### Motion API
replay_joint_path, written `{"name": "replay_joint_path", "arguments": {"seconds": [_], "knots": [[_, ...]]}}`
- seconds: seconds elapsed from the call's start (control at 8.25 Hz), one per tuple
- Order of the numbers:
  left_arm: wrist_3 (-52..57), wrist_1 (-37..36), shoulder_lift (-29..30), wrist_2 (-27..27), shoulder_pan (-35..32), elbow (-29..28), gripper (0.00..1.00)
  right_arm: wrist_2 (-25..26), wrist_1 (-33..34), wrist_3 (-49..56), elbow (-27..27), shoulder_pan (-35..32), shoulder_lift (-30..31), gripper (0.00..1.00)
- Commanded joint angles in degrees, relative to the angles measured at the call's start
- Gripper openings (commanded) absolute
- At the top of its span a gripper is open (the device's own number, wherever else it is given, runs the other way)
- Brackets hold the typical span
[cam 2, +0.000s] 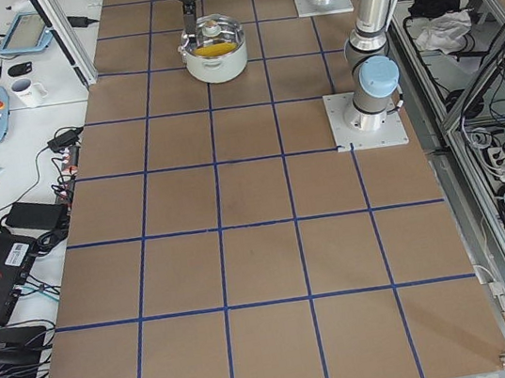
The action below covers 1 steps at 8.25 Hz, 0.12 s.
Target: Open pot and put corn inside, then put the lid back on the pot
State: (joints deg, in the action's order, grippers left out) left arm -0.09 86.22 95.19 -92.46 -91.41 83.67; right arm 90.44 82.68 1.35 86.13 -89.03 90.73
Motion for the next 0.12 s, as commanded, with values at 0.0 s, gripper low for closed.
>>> {"name": "replay_joint_path", "arguments": {"seconds": [0.0], "knots": [[0.0,0.0,0.0,0.0,0.0,0.0,1.0,-0.3,0.1,0.0,0.0,0.0,0.1,1.0]]}}
